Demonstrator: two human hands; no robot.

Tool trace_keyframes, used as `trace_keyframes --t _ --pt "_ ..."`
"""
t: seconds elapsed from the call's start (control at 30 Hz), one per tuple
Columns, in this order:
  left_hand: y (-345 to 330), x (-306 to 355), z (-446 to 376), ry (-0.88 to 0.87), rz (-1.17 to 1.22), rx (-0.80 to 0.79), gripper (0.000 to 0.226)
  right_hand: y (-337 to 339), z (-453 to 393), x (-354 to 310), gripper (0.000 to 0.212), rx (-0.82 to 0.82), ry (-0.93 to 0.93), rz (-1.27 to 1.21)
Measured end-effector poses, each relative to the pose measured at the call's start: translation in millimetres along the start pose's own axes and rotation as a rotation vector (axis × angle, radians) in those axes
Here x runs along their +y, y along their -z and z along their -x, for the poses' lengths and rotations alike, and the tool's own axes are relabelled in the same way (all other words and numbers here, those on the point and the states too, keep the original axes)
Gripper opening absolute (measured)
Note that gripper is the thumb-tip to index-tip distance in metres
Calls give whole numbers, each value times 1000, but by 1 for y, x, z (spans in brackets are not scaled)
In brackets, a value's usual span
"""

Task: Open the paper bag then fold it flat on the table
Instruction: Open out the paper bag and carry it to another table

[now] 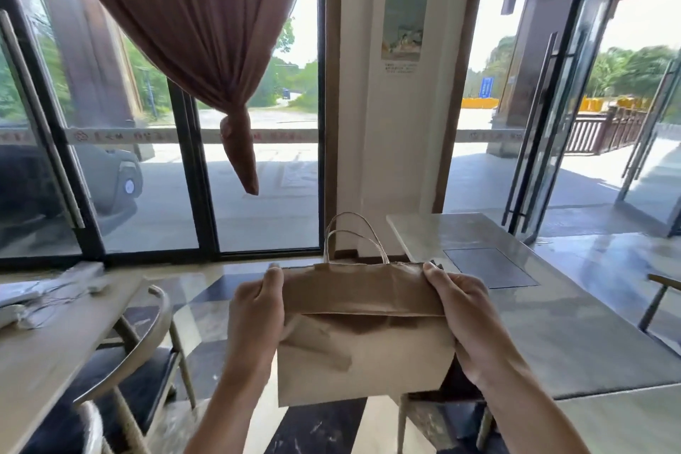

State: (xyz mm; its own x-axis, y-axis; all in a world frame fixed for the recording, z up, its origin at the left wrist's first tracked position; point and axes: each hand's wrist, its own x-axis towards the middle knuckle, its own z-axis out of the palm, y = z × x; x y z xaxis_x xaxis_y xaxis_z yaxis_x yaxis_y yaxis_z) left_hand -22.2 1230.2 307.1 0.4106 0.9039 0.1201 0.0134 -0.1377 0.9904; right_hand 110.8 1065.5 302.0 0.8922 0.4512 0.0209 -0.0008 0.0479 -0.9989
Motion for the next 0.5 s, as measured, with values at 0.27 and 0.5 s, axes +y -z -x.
trace_keyframes --t 0.27,0.5 --pt "-35 -12 -136 -31 19 -98 52 -53 -116 8 47 66 16 34" --pt "-96 -33 -247 29 104 -138 46 -77 -236 18 49 111 47 86"
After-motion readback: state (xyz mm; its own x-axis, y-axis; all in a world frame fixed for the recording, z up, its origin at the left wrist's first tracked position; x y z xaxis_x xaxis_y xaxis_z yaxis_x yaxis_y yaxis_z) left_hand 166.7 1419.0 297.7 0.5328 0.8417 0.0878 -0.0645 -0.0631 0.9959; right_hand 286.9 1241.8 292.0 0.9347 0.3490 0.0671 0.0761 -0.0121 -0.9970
